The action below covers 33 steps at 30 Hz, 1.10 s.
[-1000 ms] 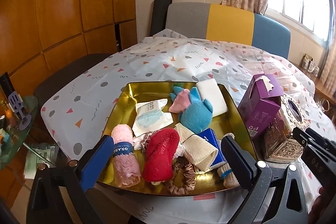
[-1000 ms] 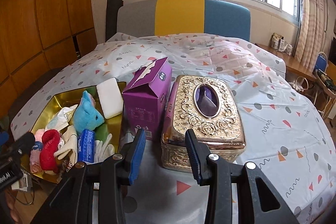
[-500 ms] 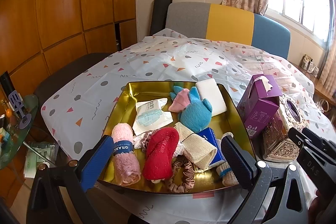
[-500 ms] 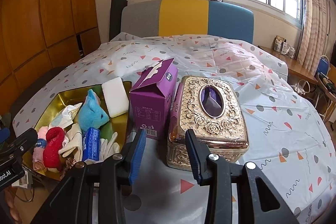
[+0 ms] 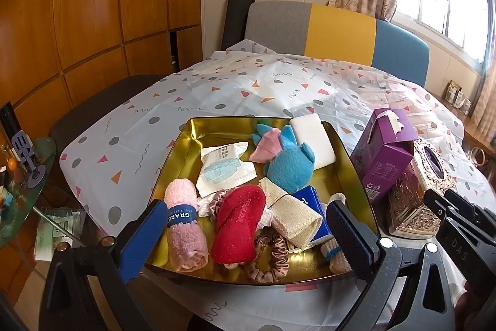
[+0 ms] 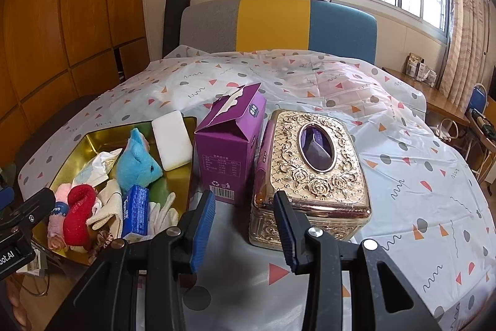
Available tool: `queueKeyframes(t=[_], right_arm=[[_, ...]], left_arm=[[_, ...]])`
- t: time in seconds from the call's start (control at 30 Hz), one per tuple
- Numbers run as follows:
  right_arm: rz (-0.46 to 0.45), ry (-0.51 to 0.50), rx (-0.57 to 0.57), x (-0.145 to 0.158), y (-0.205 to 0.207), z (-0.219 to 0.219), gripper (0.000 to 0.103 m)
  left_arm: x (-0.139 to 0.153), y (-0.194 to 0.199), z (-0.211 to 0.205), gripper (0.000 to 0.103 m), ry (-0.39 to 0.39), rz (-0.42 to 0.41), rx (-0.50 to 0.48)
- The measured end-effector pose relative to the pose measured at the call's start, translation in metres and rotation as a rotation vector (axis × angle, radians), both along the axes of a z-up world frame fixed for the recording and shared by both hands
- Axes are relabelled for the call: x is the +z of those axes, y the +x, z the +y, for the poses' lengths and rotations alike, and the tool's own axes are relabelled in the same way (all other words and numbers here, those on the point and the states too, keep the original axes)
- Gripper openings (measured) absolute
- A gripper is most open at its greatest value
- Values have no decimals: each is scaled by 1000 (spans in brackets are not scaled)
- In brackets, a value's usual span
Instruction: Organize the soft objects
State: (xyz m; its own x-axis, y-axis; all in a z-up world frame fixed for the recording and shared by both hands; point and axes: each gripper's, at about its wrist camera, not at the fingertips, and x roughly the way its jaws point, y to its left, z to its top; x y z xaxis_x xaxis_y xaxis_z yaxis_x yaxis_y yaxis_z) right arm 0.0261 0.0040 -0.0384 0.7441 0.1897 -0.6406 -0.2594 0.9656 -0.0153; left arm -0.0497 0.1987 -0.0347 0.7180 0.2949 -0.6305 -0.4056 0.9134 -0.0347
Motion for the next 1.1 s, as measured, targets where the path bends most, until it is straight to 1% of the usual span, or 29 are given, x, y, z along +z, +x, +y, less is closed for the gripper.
queueKeyframes(t=[0.8, 1.03, 1.1], right_arm=[[15, -2, 2, -5, 1, 2, 39], [18, -3, 3, -6, 1, 2, 39], [20, -2, 3, -7, 1, 2, 39]], left_arm=[[-3, 1, 2, 103, -3, 10, 1], [-4, 2, 2, 103, -15, 16, -8], [-5, 2, 1, 103, -7, 17, -12]])
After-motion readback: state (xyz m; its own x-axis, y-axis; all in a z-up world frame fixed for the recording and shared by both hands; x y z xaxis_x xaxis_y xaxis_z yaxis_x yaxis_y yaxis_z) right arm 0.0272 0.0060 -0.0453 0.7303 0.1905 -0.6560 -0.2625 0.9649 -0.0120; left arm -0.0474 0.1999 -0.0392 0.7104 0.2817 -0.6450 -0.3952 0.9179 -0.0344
